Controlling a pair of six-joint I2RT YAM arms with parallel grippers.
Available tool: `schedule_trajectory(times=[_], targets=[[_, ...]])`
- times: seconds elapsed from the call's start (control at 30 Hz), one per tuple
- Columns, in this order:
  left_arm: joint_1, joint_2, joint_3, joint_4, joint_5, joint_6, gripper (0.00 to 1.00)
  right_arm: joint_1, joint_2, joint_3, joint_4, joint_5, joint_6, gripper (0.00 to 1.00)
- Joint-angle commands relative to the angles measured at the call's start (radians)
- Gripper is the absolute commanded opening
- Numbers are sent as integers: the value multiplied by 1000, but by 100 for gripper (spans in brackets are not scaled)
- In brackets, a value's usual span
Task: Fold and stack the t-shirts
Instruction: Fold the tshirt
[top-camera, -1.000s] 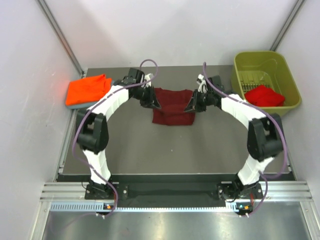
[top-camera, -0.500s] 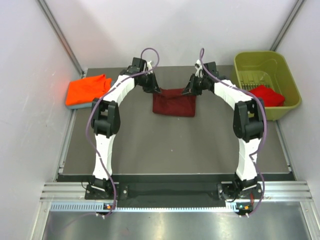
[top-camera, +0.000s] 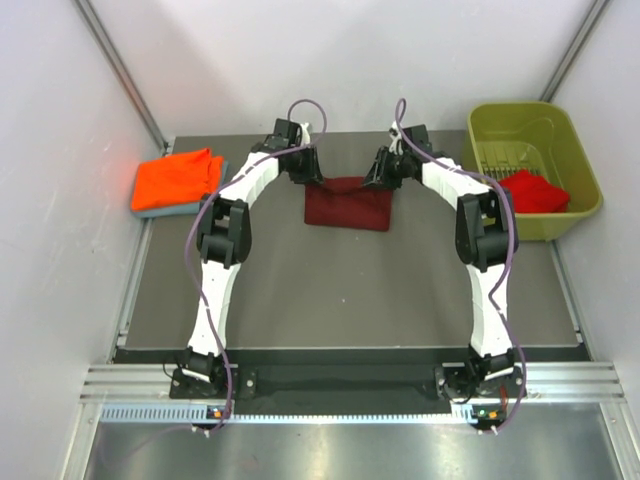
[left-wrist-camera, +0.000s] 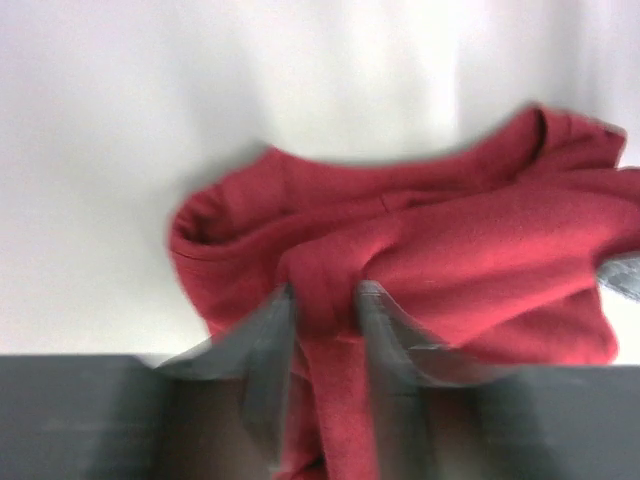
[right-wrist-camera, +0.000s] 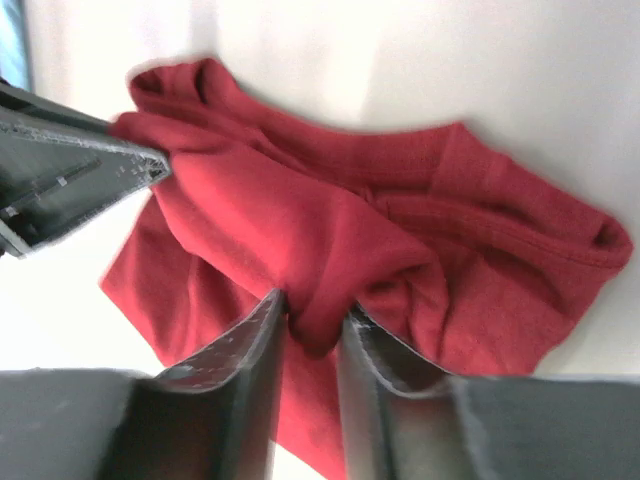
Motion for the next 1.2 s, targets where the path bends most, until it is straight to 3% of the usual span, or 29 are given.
schedule_trajectory(times=[0.0, 0.03, 0.07, 0.1, 0.3, 0.43, 0.53, 0.6, 0.83, 1.0, 1.17], targets=[[12, -41, 79, 55, -111, 25, 42, -20, -15, 93, 75, 30, -24, 40], [12, -54, 95, 46, -130, 23, 52, -18, -29, 98, 74, 37, -27, 54], [12, -84, 98, 38, -168, 25, 66, -20, -38, 101, 75, 37, -25, 57], [13, -119, 96, 27, -176, 29, 73, -21, -57, 107, 75, 30, -22, 59], [29, -233, 1, -16, -127, 31, 77, -26, -137, 54, 121, -32, 31, 59], [42, -304, -170, -59, 35, -3, 68, -9, -163, 14, 129, -79, 62, 57], [39, -376, -276, -19, 211, -46, 54, 13, -167, -29, 133, -108, 82, 55], [7, -397, -299, -4, 249, -64, 52, 31, -163, -63, 146, -113, 97, 53], [-47, -305, -316, 41, 318, -82, 46, 72, -80, -49, 141, -125, 102, 50], [-45, -233, -345, 42, 327, -90, 31, 85, -35, -28, 146, -122, 107, 48], [-39, -181, -372, 38, 292, -89, 26, 80, 21, -28, 169, -119, 125, 47]])
